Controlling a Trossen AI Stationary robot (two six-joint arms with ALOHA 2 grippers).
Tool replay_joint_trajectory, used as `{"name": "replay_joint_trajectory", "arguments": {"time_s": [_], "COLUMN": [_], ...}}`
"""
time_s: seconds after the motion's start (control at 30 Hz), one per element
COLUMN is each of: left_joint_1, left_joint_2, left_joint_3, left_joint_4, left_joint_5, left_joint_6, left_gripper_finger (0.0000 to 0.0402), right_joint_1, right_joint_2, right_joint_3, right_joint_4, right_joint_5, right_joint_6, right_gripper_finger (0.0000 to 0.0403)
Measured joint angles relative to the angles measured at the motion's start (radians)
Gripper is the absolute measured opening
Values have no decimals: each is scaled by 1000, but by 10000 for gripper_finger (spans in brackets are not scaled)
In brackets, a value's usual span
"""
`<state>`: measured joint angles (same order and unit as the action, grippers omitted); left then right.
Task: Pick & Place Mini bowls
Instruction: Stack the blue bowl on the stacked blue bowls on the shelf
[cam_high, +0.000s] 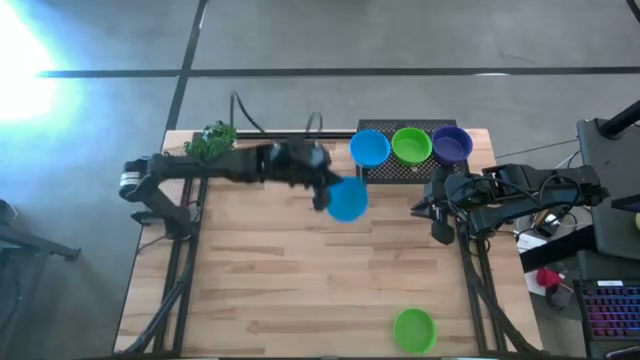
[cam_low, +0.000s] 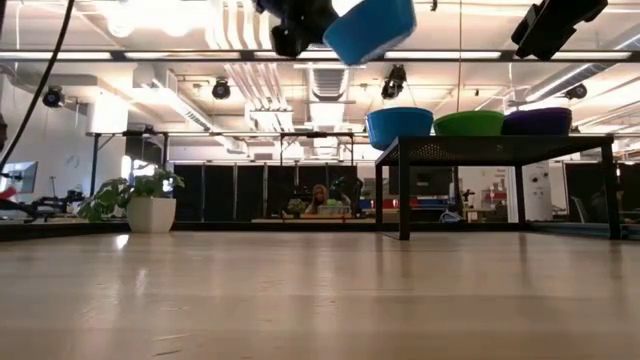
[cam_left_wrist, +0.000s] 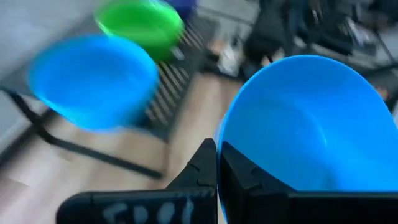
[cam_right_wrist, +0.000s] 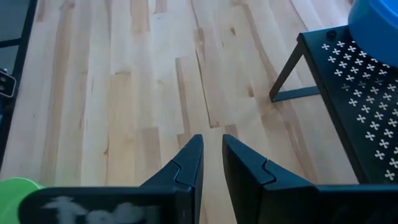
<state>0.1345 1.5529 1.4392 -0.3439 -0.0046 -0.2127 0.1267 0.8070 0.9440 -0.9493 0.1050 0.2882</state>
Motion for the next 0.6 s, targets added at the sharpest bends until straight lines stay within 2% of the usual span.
{"name": "replay_joint_trajectory", "arguments": {"time_s": [0.33,0.6], "left_joint_1": [204,278], "left_joint_2": [107,283], "left_joint_3": [386,608], "left_joint_4": [-211,-340], "left_joint_5": [13,16], "left_joint_6": [58,86], "left_gripper_finger": [0,0], "right_joint_1": [0,0], "right_joint_2": [0,0], "right_joint_3": [0,0], "right_joint_4": [5,11], "right_joint_5": [3,2], "right_joint_6": [0,5], "right_gripper_finger": [56,56]}}
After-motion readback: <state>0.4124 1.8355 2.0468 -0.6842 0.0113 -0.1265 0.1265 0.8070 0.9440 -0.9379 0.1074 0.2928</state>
